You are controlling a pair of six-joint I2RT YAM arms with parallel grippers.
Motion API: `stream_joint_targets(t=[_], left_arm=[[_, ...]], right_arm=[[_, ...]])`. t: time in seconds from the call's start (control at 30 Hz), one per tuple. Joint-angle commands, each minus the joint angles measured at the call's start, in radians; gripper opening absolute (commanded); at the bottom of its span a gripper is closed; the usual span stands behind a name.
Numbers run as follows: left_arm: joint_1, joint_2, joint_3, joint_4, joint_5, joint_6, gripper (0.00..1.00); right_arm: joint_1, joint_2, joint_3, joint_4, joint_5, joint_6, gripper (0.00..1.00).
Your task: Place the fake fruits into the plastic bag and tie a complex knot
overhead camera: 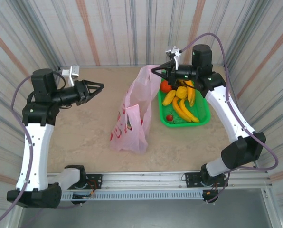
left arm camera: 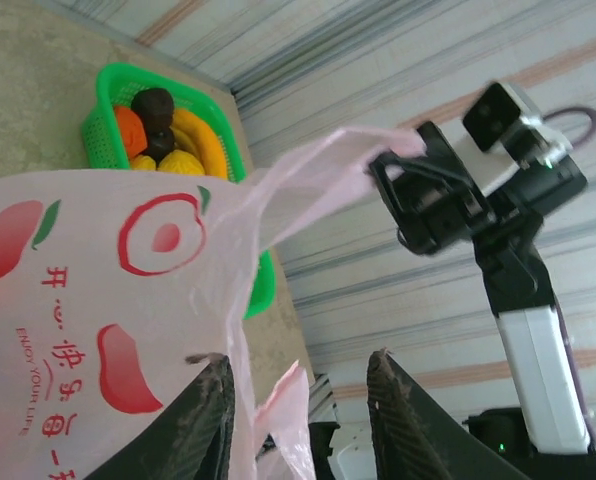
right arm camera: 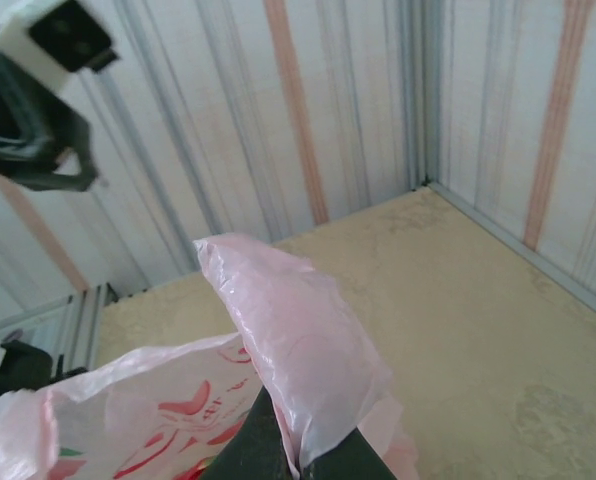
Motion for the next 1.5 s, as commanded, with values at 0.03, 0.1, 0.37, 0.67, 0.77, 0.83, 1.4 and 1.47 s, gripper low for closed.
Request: stream_joint_targets(t=[0.03,0.1,0.37,0.67,0.77,0.83,1.4,1.47], left_arm=[[-0.166,-0.014,0.094,-0.156,-0.170,0.150,0.43],[-0.276,-0.002,0.113,-0.168,-0.237,0.162,0.44],[-0.673,0.147,0.216,-0.284,-0.509,0.215,0.48],[-0.729,0.262,0.250,-0.282,-0.583,0.260,0.53],[-0.729,0.295,0.232,-0.223,-0.505,0.261,0.55],[-0.729,0.316,0.230,-0.192,-0.469,0.264,0.58],[-0.704,0.397,0.136,0.124,-0.318,0.270,0.65],[-0.702,0.408,0.132,0.131,-0.327,0.270,0.65]], right_arm=[[-0.026,0.012,0.047,-0.003,0.031,0.033,0.00],[-0.028,0.013,0.043,-0.003,0.028,0.032,0.00],[-0.030,0.016,0.035,-0.019,0.025,0.030,0.00],[-0.028,-0.001,0.007,-0.018,0.019,0.030,0.00],[-0.028,-0.007,-0.002,-0.013,0.017,0.029,0.00],[-0.027,-0.008,-0.005,-0.011,0.012,0.030,0.00],[-0.028,-0.044,-0.052,0.002,0.005,0.025,0.00],[-0.029,-0.045,-0.056,0.004,0.005,0.026,0.00]])
